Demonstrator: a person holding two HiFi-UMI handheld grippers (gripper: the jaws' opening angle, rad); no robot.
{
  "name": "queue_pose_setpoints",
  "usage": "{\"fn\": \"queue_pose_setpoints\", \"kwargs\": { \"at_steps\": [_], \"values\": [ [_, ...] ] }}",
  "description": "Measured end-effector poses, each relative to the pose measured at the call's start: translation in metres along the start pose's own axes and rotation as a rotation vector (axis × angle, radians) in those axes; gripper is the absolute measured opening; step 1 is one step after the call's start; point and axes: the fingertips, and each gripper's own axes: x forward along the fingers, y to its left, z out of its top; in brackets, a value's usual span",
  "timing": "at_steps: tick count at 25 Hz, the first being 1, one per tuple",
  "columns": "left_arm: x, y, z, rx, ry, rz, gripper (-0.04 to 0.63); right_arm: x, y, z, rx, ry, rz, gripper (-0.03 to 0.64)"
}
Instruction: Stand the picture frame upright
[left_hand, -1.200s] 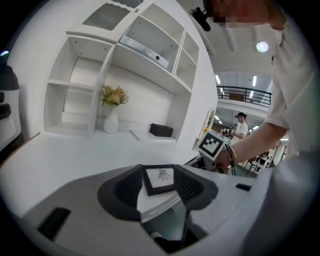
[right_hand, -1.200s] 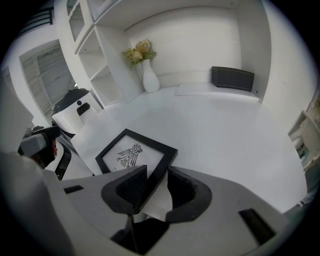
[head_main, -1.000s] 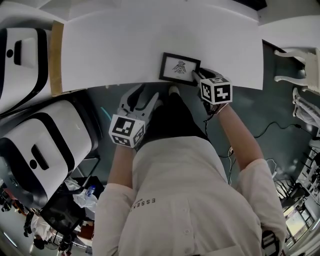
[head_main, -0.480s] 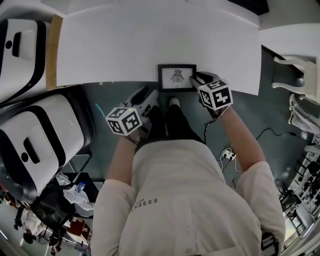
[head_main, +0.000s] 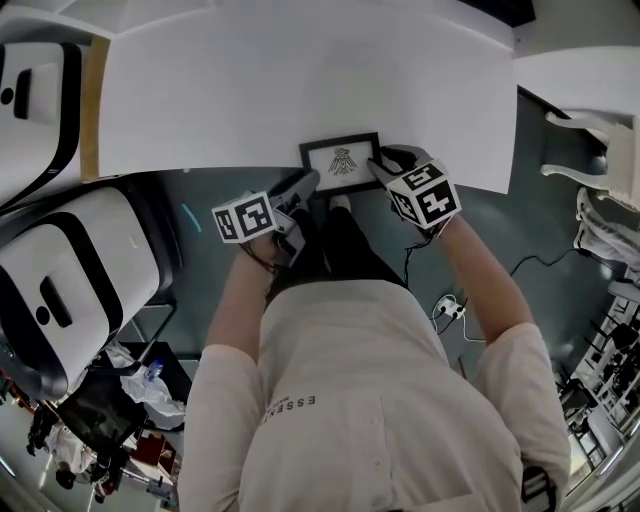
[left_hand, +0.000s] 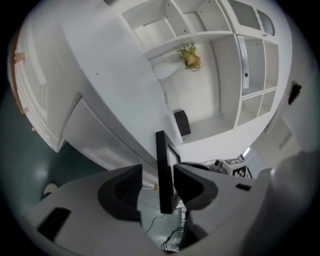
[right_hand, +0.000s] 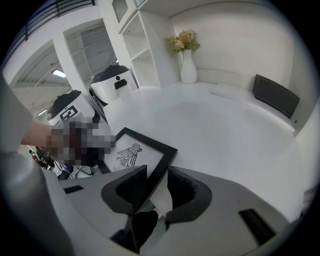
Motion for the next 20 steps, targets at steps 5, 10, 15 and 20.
{"fn": "queue_pose_setpoints", "kwargs": {
  "at_steps": [5, 10, 15, 20],
  "values": [
    [0.014, -0.006, -0.004, -0.037, 0.057, -0.032, 0.192, 0.0, 0.001, -0.001, -0.083, 0.007, 0.019, 0.14],
    [0.02, -0.011, -0.011, -0.079, 0.099, -0.079, 0.136, 0.001, 0.004, 0.0, -0.1, 0.009, 0.041, 0.14],
    [0.019, -0.019, -0.01, -0.122, 0.095, -0.13, 0.067, 0.001, 0.003, 0.001, -0.073, -0.008, 0.063, 0.14],
    [0.015, -0.027, -0.008, -0.116, 0.085, -0.16, 0.051, 0.002, 0.002, 0.001, -0.034, -0.021, 0.12, 0.15]
  ]
}}
